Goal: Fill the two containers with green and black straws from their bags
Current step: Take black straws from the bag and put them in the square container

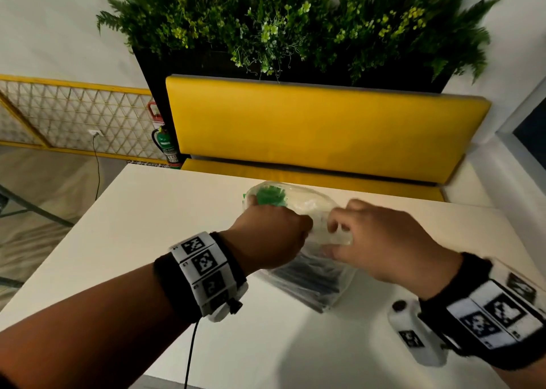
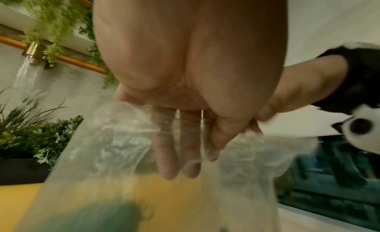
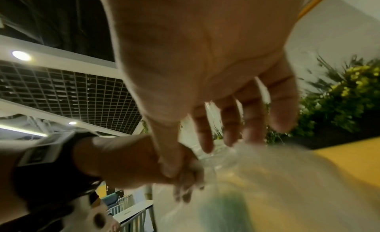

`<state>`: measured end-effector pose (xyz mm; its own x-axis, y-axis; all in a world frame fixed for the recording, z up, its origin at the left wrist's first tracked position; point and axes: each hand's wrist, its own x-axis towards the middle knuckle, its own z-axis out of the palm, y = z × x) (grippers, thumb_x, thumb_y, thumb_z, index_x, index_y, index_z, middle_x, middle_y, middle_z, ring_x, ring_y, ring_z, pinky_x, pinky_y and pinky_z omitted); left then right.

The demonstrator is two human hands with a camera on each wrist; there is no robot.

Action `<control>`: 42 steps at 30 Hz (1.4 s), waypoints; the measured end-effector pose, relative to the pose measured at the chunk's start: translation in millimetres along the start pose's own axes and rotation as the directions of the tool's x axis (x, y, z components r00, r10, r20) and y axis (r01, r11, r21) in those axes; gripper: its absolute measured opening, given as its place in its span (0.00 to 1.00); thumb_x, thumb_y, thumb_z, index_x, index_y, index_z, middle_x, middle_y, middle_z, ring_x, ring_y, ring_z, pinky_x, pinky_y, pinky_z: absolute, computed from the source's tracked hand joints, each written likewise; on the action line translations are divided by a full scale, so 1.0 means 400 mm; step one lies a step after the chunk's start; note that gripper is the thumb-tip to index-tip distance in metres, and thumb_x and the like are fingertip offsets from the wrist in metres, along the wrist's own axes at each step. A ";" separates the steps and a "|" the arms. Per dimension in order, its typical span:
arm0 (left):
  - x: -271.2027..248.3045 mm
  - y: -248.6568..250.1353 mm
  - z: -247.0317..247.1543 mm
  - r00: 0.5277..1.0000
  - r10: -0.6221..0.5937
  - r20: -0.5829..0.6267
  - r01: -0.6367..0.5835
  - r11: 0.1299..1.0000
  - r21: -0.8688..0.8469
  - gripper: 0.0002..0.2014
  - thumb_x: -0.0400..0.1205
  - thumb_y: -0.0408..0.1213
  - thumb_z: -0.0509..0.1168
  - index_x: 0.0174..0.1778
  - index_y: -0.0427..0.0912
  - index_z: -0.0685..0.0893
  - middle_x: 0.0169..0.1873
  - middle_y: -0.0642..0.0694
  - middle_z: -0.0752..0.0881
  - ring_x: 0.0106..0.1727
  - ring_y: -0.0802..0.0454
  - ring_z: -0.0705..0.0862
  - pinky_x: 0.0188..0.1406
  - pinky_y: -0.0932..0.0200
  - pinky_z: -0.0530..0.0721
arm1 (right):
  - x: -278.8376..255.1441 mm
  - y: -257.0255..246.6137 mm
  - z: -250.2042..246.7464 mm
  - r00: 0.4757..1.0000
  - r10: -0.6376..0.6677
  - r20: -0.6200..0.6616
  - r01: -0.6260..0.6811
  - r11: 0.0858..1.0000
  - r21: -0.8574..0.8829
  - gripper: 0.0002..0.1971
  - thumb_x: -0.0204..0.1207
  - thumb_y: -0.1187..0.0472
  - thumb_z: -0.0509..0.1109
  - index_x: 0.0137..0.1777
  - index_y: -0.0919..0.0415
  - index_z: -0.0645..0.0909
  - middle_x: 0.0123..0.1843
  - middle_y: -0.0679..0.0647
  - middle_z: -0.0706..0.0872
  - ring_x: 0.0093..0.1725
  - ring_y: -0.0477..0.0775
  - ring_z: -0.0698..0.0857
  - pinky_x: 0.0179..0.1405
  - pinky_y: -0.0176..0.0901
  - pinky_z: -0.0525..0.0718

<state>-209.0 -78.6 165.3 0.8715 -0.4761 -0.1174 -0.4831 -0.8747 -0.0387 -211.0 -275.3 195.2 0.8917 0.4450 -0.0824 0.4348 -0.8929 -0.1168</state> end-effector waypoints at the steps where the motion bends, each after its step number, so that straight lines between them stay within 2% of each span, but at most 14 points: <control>1: 0.006 0.006 -0.006 1.000 0.000 -0.004 0.000 1.000 0.003 0.12 0.87 0.48 0.52 0.57 0.53 0.81 0.45 0.48 0.90 0.42 0.41 0.88 0.60 0.36 0.81 | -0.007 0.005 0.012 1.000 0.009 0.013 -0.009 1.000 -0.024 0.14 0.75 0.36 0.67 0.55 0.39 0.79 0.54 0.41 0.82 0.46 0.48 0.82 0.40 0.42 0.76; 3: 0.014 0.018 -0.018 1.000 0.028 0.006 -0.028 1.000 -0.004 0.14 0.87 0.50 0.53 0.62 0.52 0.80 0.49 0.47 0.90 0.45 0.42 0.89 0.53 0.44 0.87 | -0.008 0.017 0.033 1.000 0.007 -0.006 -0.007 0.999 0.043 0.08 0.79 0.48 0.68 0.57 0.42 0.84 0.55 0.42 0.86 0.49 0.49 0.84 0.42 0.40 0.75; 7: 0.037 0.046 -0.018 0.996 0.073 0.057 -0.071 0.997 -0.033 0.22 0.85 0.62 0.55 0.71 0.58 0.77 0.58 0.47 0.89 0.54 0.42 0.89 0.53 0.46 0.88 | -0.009 0.038 0.050 0.995 0.100 -0.013 -0.096 0.983 0.155 0.17 0.75 0.48 0.74 0.63 0.45 0.80 0.57 0.44 0.84 0.51 0.50 0.85 0.44 0.42 0.78; 10: 0.055 0.062 -0.008 0.995 0.082 0.051 -0.079 0.996 -0.050 0.22 0.85 0.64 0.54 0.71 0.61 0.78 0.62 0.50 0.88 0.58 0.45 0.88 0.55 0.47 0.87 | -0.018 0.053 0.071 0.995 0.104 -0.005 -0.102 0.981 0.165 0.13 0.76 0.54 0.74 0.60 0.47 0.82 0.56 0.45 0.88 0.51 0.49 0.85 0.44 0.39 0.75; 13: 0.065 0.070 -0.006 0.994 0.107 -0.025 -0.109 0.988 -0.112 0.17 0.87 0.58 0.56 0.64 0.59 0.82 0.58 0.52 0.89 0.55 0.46 0.88 0.51 0.50 0.87 | -0.026 0.065 0.068 0.995 0.099 -0.027 -0.089 0.965 0.246 0.11 0.76 0.58 0.75 0.56 0.46 0.82 0.51 0.44 0.89 0.48 0.48 0.86 0.41 0.39 0.76; 17: 0.070 0.064 -0.001 0.985 0.109 -0.136 -0.131 0.978 -0.163 0.12 0.88 0.51 0.58 0.56 0.51 0.84 0.50 0.49 0.90 0.47 0.43 0.87 0.43 0.52 0.85 | -0.033 0.092 0.068 0.986 0.162 -0.042 -0.144 0.947 0.287 0.11 0.77 0.55 0.75 0.57 0.44 0.81 0.49 0.42 0.90 0.47 0.48 0.87 0.44 0.42 0.83; 21: 0.068 0.049 0.010 0.973 0.109 -0.203 -0.153 0.964 -0.217 0.12 0.87 0.51 0.59 0.53 0.50 0.85 0.49 0.50 0.91 0.46 0.43 0.87 0.41 0.52 0.85 | -0.044 0.099 0.068 0.987 0.145 -0.064 -0.118 0.942 0.314 0.06 0.77 0.50 0.73 0.52 0.45 0.89 0.47 0.41 0.91 0.46 0.44 0.86 0.44 0.40 0.82; 25: 0.065 0.052 0.015 0.957 0.121 -0.263 -0.188 0.951 -0.246 0.12 0.87 0.50 0.60 0.52 0.50 0.86 0.47 0.50 0.91 0.43 0.45 0.86 0.39 0.52 0.85 | -0.037 0.096 0.062 0.988 0.129 -0.080 -0.094 0.935 0.341 0.07 0.77 0.46 0.73 0.48 0.45 0.90 0.42 0.40 0.89 0.41 0.42 0.84 0.36 0.36 0.77; 28: 0.053 0.035 0.028 0.951 0.120 -0.285 -0.197 0.946 -0.258 0.12 0.87 0.51 0.60 0.51 0.50 0.85 0.46 0.51 0.90 0.43 0.46 0.86 0.38 0.49 0.86 | -0.038 0.110 0.046 0.993 0.098 -0.073 -0.076 0.964 0.254 0.07 0.75 0.44 0.74 0.45 0.44 0.89 0.42 0.39 0.89 0.42 0.43 0.83 0.39 0.42 0.80; 33: 0.025 0.002 0.033 0.941 0.105 -0.320 -0.195 0.945 -0.263 0.13 0.86 0.52 0.59 0.51 0.51 0.86 0.45 0.52 0.90 0.42 0.48 0.87 0.37 0.50 0.87 | -0.059 0.150 0.015 0.974 0.171 0.150 -0.184 0.980 0.078 0.05 0.72 0.42 0.73 0.41 0.39 0.85 0.42 0.36 0.86 0.43 0.41 0.83 0.42 0.44 0.82; 35: 0.012 0.009 0.030 0.934 0.119 -0.338 -0.215 0.941 -0.262 0.13 0.86 0.51 0.58 0.49 0.50 0.86 0.43 0.52 0.90 0.39 0.48 0.86 0.35 0.51 0.86 | -0.052 0.145 0.001 0.969 0.149 0.198 -0.183 0.968 0.169 0.07 0.72 0.40 0.72 0.47 0.36 0.83 0.50 0.34 0.83 0.50 0.39 0.83 0.49 0.45 0.83; 38: -0.008 0.038 0.024 0.930 0.162 -0.330 -0.261 0.923 -0.282 0.13 0.86 0.51 0.58 0.47 0.50 0.85 0.40 0.51 0.88 0.36 0.48 0.85 0.33 0.50 0.85 | -0.024 0.100 -0.001 0.988 0.119 0.100 -0.149 0.907 0.394 0.17 0.75 0.38 0.69 0.63 0.34 0.75 0.61 0.35 0.79 0.57 0.42 0.83 0.57 0.49 0.83; 40: -0.023 0.056 0.021 0.929 0.198 -0.314 -0.292 0.912 -0.288 0.14 0.86 0.50 0.57 0.46 0.49 0.84 0.38 0.50 0.87 0.34 0.47 0.83 0.32 0.50 0.85 | -0.004 0.072 0.018 0.990 0.107 0.096 -0.134 0.930 0.342 0.22 0.76 0.43 0.71 0.68 0.37 0.72 0.63 0.43 0.82 0.58 0.48 0.84 0.56 0.49 0.83; 42: -0.041 0.068 0.019 0.940 0.217 -0.263 -0.298 0.898 -0.324 0.15 0.85 0.51 0.55 0.44 0.48 0.83 0.38 0.50 0.87 0.34 0.47 0.83 0.33 0.50 0.84 | 0.004 0.061 0.050 0.985 0.095 0.142 -0.132 0.953 0.274 0.21 0.78 0.50 0.72 0.68 0.40 0.72 0.56 0.46 0.86 0.51 0.52 0.86 0.48 0.48 0.83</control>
<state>-237.0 -93.9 158.6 0.7368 -0.6610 0.1424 -0.6659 -0.6730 0.3220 -201.6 -295.0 172.6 0.9022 0.3630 -0.2330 0.2624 -0.8906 -0.3713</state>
